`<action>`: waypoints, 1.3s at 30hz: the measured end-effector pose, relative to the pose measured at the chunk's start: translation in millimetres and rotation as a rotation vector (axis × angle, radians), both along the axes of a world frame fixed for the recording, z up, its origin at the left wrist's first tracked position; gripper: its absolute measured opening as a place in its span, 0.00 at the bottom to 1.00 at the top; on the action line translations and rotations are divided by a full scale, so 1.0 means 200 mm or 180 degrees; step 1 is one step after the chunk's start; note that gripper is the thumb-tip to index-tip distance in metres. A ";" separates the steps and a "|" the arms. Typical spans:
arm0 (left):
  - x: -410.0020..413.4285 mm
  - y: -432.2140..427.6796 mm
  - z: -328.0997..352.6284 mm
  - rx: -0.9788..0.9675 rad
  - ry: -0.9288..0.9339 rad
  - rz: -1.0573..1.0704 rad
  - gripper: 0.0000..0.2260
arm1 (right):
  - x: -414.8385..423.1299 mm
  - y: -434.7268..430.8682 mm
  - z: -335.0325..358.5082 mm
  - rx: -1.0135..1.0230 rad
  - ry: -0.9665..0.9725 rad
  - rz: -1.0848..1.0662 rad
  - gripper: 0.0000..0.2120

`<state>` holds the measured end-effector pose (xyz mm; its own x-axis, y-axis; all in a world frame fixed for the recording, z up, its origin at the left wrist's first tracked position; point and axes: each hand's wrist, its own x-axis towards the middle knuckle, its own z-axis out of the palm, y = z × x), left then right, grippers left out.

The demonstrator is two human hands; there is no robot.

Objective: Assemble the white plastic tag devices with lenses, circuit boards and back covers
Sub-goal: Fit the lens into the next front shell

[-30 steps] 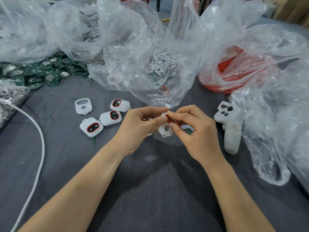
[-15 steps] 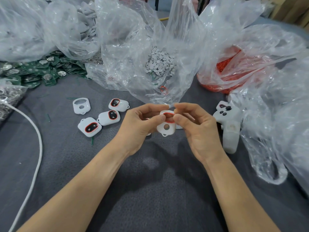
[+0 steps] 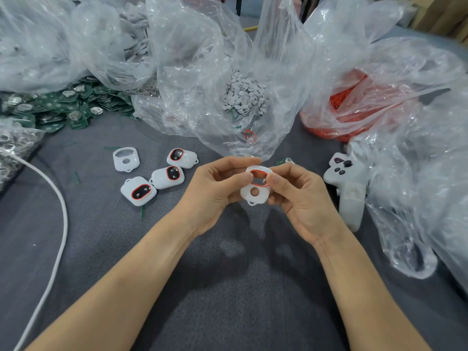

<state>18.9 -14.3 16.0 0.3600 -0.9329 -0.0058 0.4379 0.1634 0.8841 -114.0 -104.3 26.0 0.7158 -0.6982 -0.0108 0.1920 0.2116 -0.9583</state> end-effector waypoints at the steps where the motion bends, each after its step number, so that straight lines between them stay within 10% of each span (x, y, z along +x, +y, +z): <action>1: 0.00 0.00 0.00 0.0008 0.0010 -0.0005 0.11 | 0.00 0.00 0.00 -0.0052 0.0026 -0.0016 0.08; 39: 0.01 -0.01 -0.04 0.0368 -0.1100 0.0128 0.06 | 0.03 0.02 -0.05 -0.1634 0.0868 -0.0581 0.03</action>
<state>20.1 -15.8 8.4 0.3955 -0.9183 0.0180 0.1054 0.0648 0.9923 -108.8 -100.3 16.9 0.6029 -0.7740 0.1936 -0.0850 -0.3036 -0.9490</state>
